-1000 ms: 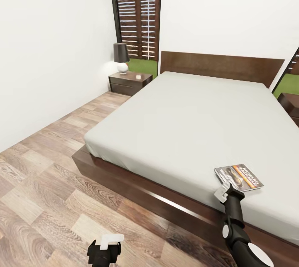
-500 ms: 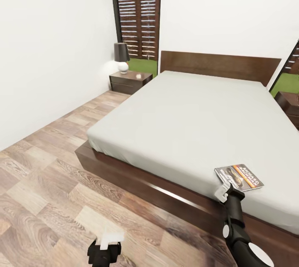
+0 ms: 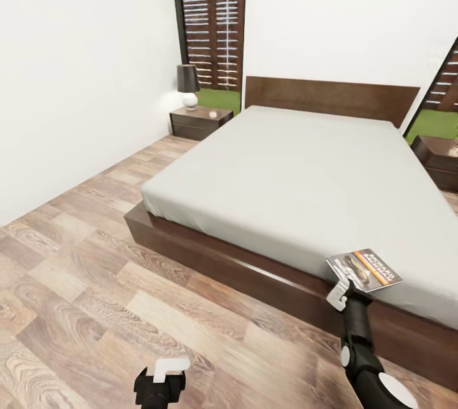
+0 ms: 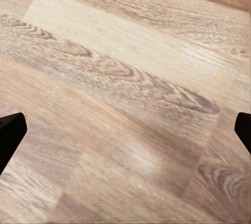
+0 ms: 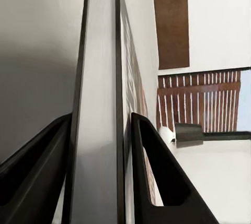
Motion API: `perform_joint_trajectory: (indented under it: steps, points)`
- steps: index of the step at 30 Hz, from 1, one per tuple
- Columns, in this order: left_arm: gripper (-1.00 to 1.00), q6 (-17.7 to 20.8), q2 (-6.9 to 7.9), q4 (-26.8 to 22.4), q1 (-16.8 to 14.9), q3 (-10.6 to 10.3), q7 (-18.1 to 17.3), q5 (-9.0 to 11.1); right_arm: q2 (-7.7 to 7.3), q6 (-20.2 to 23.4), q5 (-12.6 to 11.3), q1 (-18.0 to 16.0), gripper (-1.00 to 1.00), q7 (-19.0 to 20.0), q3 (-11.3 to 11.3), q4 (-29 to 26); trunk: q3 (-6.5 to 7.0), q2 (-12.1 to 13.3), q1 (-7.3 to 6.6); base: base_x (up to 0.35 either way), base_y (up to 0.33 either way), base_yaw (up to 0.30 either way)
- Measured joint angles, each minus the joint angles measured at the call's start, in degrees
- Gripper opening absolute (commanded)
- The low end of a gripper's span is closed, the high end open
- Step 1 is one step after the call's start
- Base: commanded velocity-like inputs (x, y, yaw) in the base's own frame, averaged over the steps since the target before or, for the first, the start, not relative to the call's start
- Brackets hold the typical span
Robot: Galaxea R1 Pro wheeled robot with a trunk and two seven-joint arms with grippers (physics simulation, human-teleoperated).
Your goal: In the bedroom, move the book from the bed onto either nightstand, and place the two sandals side by side next to the bed.
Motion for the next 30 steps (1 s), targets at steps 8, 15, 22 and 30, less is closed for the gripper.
perform_joint_trajectory:
  steps: [8, 15, 22, 30]
  points:
    - [1.0, 0.1, -0.06, 0.0, 0.0, 0.0, 0.0, 0.2, 0.06, 0.1, 0.1, 0.2, -1.0, -0.2, 0.0, 0.0, 0.0, 0.0, 0.0, -0.34, 0.0, 0.0]
    - [1.0, -0.1, -0.61, 0.0, 0.0, -0.1, 0.1, 0.1, 0.28, 0.6, -0.6, 2.3, -1.0, 0.1, 0.0, -4.8, 0.0, 0.0, 0.0, -0.34, 0.0, 0.0]
    - [1.0, -0.1, -1.65, 0.0, 0.0, -0.3, 0.1, 0.0, 1.27, 0.1, -2.8, 6.6, -1.0, 6.6, 0.0, -9.3, 0.0, 0.0, 0.0, -0.34, 0.0, 0.0]
    - [1.0, -0.1, -1.79, 0.4, 0.0, -0.4, 0.1, -0.2, 4.38, 2.8, -13.8, 9.5, -1.0, 11.2, -0.1, -17.6, 0.0, 0.0, 0.0, -0.34, 0.0, 0.0]
